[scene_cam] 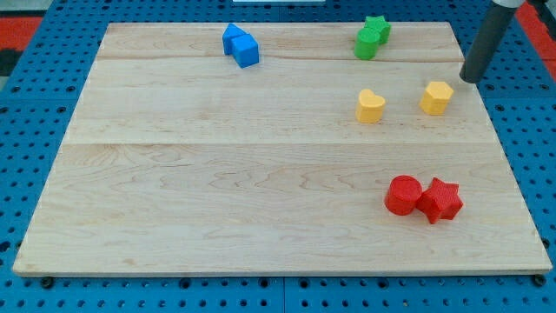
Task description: Push the yellow hexagon slightly downwards
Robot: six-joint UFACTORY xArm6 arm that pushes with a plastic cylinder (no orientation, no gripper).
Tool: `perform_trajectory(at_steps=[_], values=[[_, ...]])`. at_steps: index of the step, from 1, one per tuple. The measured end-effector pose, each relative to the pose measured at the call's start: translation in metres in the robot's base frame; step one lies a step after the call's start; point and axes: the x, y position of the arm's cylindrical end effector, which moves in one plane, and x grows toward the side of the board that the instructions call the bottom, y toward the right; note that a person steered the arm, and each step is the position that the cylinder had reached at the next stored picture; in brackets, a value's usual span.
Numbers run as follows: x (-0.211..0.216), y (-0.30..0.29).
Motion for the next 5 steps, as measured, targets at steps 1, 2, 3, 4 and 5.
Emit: perform_trajectory(at_steps=[1,2,3,4,5], values=[[0.005,-0.06],[0.017,-0.075],[0.026,-0.077],[0.007,-0.102],[-0.02,-0.156]])
